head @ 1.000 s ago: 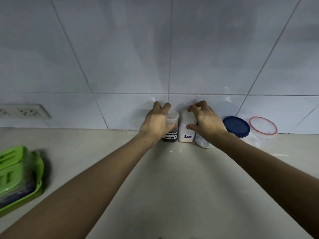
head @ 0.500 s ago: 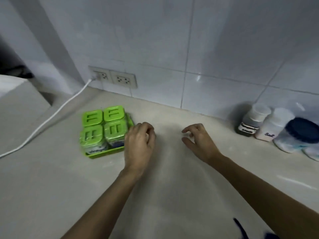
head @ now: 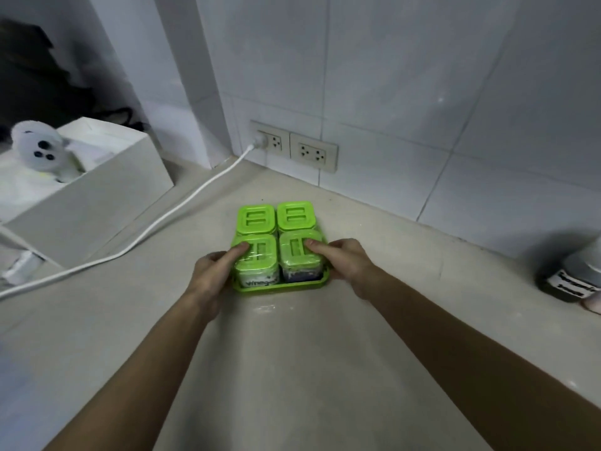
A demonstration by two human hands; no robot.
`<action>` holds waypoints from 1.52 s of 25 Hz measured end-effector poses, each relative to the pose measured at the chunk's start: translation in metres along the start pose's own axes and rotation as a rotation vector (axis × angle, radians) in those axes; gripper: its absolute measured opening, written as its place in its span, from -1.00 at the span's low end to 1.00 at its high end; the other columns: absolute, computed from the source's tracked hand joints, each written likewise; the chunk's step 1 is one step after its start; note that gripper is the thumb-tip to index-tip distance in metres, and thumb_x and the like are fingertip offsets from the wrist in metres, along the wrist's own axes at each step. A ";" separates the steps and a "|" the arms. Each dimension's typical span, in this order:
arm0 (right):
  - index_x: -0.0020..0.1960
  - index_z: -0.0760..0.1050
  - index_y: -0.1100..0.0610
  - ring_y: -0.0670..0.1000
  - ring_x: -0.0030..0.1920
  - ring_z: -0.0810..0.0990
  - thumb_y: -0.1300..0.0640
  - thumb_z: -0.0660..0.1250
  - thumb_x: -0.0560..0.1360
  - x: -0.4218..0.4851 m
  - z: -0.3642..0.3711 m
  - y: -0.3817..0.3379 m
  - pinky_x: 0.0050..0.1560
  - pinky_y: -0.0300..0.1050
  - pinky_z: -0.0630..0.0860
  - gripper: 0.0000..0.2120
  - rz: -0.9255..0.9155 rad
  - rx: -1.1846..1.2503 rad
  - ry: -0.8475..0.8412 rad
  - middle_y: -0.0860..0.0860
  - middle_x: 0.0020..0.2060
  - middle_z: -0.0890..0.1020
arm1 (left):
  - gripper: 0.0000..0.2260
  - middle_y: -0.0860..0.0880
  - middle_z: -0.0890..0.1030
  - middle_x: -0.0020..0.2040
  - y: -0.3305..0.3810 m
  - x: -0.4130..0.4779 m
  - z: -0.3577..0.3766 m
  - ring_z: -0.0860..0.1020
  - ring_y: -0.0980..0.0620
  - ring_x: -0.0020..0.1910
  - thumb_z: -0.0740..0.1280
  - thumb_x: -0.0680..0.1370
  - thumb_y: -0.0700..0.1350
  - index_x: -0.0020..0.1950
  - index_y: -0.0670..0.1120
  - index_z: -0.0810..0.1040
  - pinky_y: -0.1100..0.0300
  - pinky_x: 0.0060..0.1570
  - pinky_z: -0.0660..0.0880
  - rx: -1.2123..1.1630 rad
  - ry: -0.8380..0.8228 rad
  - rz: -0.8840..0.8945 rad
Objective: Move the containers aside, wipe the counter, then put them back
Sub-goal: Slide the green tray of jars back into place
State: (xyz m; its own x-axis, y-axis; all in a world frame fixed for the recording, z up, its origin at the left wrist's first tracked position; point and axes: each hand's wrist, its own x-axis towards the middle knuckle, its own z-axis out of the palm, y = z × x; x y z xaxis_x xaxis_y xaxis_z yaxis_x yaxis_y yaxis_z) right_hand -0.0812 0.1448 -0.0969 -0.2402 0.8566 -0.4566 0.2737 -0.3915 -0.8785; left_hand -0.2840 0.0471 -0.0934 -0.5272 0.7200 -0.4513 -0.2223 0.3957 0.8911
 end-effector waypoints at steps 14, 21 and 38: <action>0.10 0.58 0.34 0.04 -0.13 0.60 0.00 0.49 0.41 -0.095 -0.213 0.056 -0.02 -0.03 0.53 -0.55 0.013 0.212 0.379 0.20 -0.02 0.68 | -0.71 -0.15 0.72 -0.04 0.001 -0.053 0.213 0.66 0.05 -0.17 0.43 0.47 -0.04 0.06 -0.23 0.65 0.29 -0.21 0.56 0.206 -0.586 0.180; -0.06 0.62 0.25 -0.03 -0.21 0.62 -0.03 0.47 0.42 -0.103 -0.274 0.086 -0.11 -0.18 0.53 -0.67 0.026 0.264 0.474 0.10 -0.14 0.69 | -0.68 -0.19 0.71 -0.02 -0.012 -0.065 0.292 0.64 -0.07 -0.06 0.44 0.46 -0.01 0.03 -0.25 0.66 0.07 0.09 0.52 0.297 -0.685 0.163; 0.16 0.56 0.28 0.04 -0.03 0.62 -0.10 0.43 0.44 -0.084 -0.289 0.084 -0.09 -0.17 0.54 -0.50 0.010 0.291 0.565 0.12 0.03 0.67 | -0.53 -0.24 0.68 0.08 -0.006 -0.061 0.321 0.66 -0.10 -0.07 0.42 0.44 0.13 0.08 -0.27 0.62 0.10 -0.04 0.61 0.412 -0.635 0.178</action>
State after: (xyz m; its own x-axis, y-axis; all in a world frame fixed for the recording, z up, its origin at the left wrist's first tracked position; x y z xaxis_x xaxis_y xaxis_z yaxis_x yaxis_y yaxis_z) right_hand 0.2317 0.1370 -0.0918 0.3112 0.8666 -0.3902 -0.0100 -0.4075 -0.9131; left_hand 0.0129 0.1838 -0.0869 0.0727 0.9320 -0.3551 0.2098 0.3338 0.9190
